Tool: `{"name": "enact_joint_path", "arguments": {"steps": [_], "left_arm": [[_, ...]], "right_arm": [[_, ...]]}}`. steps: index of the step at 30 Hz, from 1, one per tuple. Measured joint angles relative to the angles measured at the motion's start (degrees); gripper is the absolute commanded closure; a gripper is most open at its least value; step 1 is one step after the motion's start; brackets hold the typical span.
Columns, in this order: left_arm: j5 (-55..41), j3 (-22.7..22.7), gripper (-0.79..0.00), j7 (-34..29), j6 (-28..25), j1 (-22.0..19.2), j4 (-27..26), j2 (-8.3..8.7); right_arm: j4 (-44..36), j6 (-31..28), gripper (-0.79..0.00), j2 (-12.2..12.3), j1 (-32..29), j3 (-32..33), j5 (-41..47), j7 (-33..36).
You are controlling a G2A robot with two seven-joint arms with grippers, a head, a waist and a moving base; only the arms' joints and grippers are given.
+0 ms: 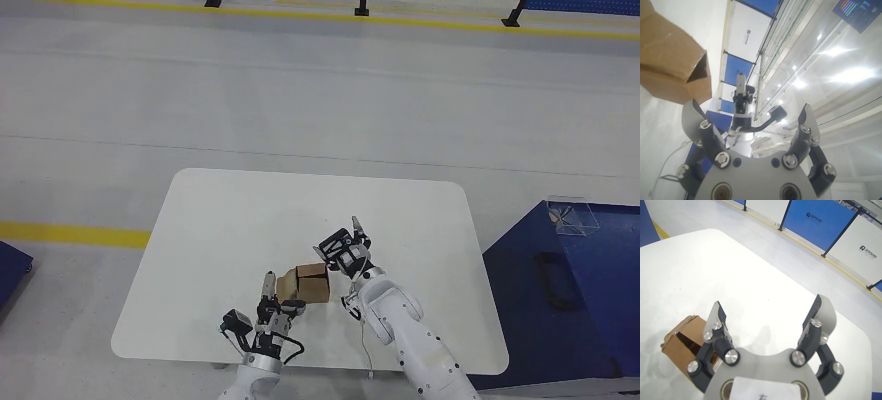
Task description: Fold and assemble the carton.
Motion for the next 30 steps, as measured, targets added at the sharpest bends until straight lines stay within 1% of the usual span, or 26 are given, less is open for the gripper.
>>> {"name": "enact_joint_path", "arguments": {"steps": [5, 8, 11, 17, 20, 30], "left_arm": [[-5.3, 1.0, -0.785, 3.0, -3.1, -0.2, 4.6, -0.73], [-8.6, 1.5, -0.785, 4.3, -7.0, -1.4, 7.9, -1.30], [-9.2, 2.7, -0.785, 6.3, -10.7, -3.1, 11.4, -1.99], [-12.0, 4.4, -0.785, 8.7, -12.0, -7.5, 17.3, -3.23], [-13.1, 4.5, -0.785, 8.7, -12.5, -8.9, 18.9, -3.61], [-12.7, 3.4, -0.785, 10.1, -14.0, -11.6, 22.7, -4.31]], "right_arm": [[2.6, 2.8, -0.785, -0.4, -0.7, -2.6, -4.2, -2.1], [3.9, 3.7, -0.785, -0.6, -0.6, -3.5, -4.9, -2.7], [4.9, 4.4, -0.785, -0.9, -0.2, -4.1, -5.8, -2.7], [6.1, 4.7, -0.785, -1.2, 0.5, -4.8, -6.4, -2.4], [6.6, 4.7, -0.785, -1.4, 0.8, -4.9, -6.7, -2.6], [7.1, 4.1, -0.785, -1.5, 0.8, -5.0, -7.7, -3.2]]}}
